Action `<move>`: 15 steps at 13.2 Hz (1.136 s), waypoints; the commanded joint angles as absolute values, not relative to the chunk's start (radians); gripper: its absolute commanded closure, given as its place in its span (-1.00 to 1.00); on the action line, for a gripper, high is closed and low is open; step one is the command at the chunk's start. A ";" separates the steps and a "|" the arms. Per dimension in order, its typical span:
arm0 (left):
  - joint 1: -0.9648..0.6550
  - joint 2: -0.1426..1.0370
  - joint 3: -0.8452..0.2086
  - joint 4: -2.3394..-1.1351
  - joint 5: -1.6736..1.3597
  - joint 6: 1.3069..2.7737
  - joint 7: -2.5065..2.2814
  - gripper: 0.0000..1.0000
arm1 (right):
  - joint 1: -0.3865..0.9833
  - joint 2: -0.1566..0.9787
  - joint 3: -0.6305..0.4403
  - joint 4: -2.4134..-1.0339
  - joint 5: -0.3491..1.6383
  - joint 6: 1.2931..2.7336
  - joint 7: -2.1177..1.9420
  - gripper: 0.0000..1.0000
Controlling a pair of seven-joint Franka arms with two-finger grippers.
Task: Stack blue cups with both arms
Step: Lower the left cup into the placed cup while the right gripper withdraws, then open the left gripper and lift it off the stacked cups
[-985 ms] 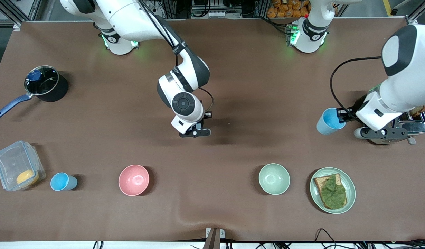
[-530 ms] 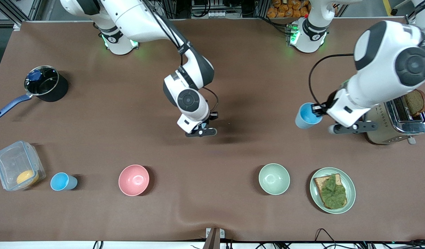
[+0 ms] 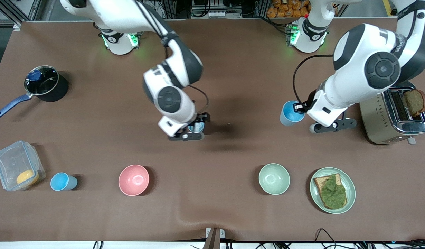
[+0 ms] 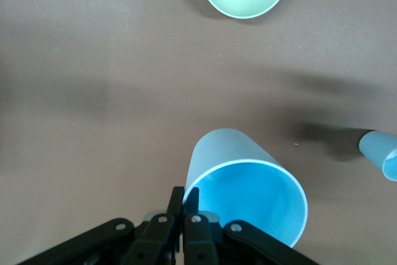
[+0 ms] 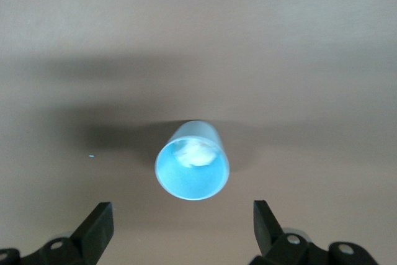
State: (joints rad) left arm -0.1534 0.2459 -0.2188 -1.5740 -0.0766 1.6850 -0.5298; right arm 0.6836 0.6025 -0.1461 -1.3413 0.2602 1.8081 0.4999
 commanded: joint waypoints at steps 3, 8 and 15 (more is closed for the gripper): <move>-0.273 0.291 -0.222 -1.546 -0.112 1.770 -0.748 1.00 | 0.528 0.483 -0.162 -1.362 0.158 1.602 0.382 -1.00; -0.438 0.386 -0.221 -1.516 -0.107 1.948 -1.021 1.00 | 0.384 0.413 -0.181 -1.365 0.071 1.464 0.203 -1.00; -0.639 0.577 -0.207 -1.433 -0.094 2.229 -1.372 1.00 | 0.180 0.115 -0.173 -1.581 0.043 1.548 0.130 -1.00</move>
